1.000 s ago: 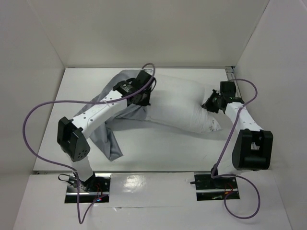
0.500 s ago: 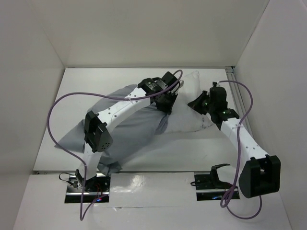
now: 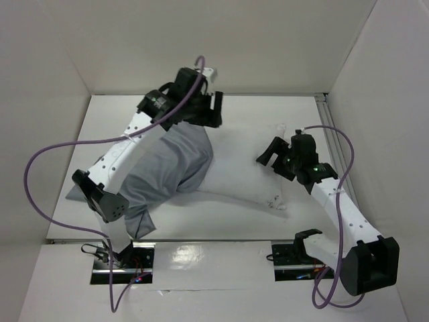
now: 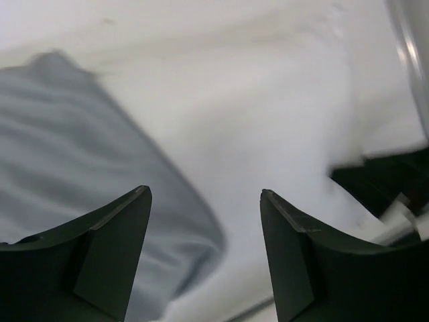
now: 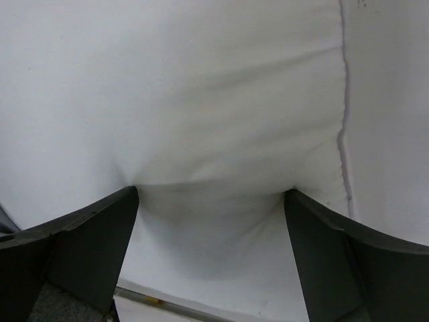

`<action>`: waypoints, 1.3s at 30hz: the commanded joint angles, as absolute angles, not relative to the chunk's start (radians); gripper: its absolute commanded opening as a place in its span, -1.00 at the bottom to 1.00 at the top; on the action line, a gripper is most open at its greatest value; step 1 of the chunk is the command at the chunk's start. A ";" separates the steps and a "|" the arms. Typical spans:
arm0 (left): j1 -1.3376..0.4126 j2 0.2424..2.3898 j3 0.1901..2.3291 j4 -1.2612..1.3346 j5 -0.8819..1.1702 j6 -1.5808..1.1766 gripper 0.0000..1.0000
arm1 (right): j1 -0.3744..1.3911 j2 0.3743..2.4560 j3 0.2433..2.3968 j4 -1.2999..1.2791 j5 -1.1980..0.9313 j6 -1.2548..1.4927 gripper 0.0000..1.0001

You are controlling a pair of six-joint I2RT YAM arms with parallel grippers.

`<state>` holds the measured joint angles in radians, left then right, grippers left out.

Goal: Put the pillow into the pillowcase

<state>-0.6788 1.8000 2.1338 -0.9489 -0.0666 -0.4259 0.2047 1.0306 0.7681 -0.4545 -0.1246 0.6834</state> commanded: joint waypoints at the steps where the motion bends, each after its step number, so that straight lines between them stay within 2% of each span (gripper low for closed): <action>1: -0.554 1.799 2.132 -0.936 -0.203 -0.459 0.56 | 0.216 1.023 0.885 -0.555 -0.071 0.626 0.94; 6: -0.439 1.952 2.237 -0.942 -0.272 -0.459 0.54 | 0.216 1.089 0.969 -0.575 -0.028 0.604 1.00; 11: -0.419 2.130 2.316 -0.966 -0.282 -0.449 0.58 | 0.207 1.138 1.018 -0.597 0.000 0.569 1.00; 14: -0.419 2.154 2.316 -0.948 -0.239 -0.439 0.58 | 0.183 1.172 1.019 -0.607 0.026 0.560 1.00; 16: -0.419 2.181 2.316 -0.948 -0.204 -0.416 0.33 | 0.183 1.196 1.005 -0.598 0.015 0.551 1.00; 17: -0.419 2.192 2.316 -0.948 -0.175 -0.416 0.05 | 0.183 1.206 0.991 -0.589 0.006 0.551 1.00; 18: -0.419 2.192 2.316 -0.948 -0.164 -0.416 -0.59 | 0.173 1.224 0.980 -0.580 -0.003 0.551 1.00; 19: -0.419 2.174 2.316 -0.939 -0.150 -0.416 -0.86 | 0.173 1.235 0.980 -0.571 -0.003 0.551 0.92; 20: -0.419 2.157 2.301 -0.924 -0.129 -0.416 -1.00 | 0.173 1.244 0.956 -0.558 -0.012 0.551 0.68; 22: -0.448 2.109 2.272 -0.896 -0.104 -0.416 -1.00 | 0.173 1.267 0.930 -0.513 -0.091 0.551 0.17; 25: -0.517 2.022 2.235 -0.856 -0.051 -0.405 -1.00 | 0.182 1.313 0.893 -0.413 -0.240 0.560 -0.48; 26: -0.540 2.010 2.235 -0.856 -0.037 -0.405 -1.00 | 0.192 1.322 0.893 -0.367 -0.267 0.560 -0.95; 27: -0.563 1.997 2.235 -0.856 -0.002 -0.405 -1.00 | 0.221 1.322 0.881 -0.342 -0.285 0.583 -1.00; 32: -0.712 2.019 2.209 -0.812 0.119 -0.440 -1.00 | 0.319 1.301 0.883 -0.219 -0.327 0.638 -1.00; 37: -0.747 2.141 2.270 -0.817 0.195 -0.480 -1.00 | 0.341 1.244 0.893 -0.228 -0.302 0.673 -1.00; 39: -0.747 2.141 2.292 -0.840 0.170 -0.468 -0.91 | 0.331 1.220 0.893 -0.267 -0.279 0.673 -1.00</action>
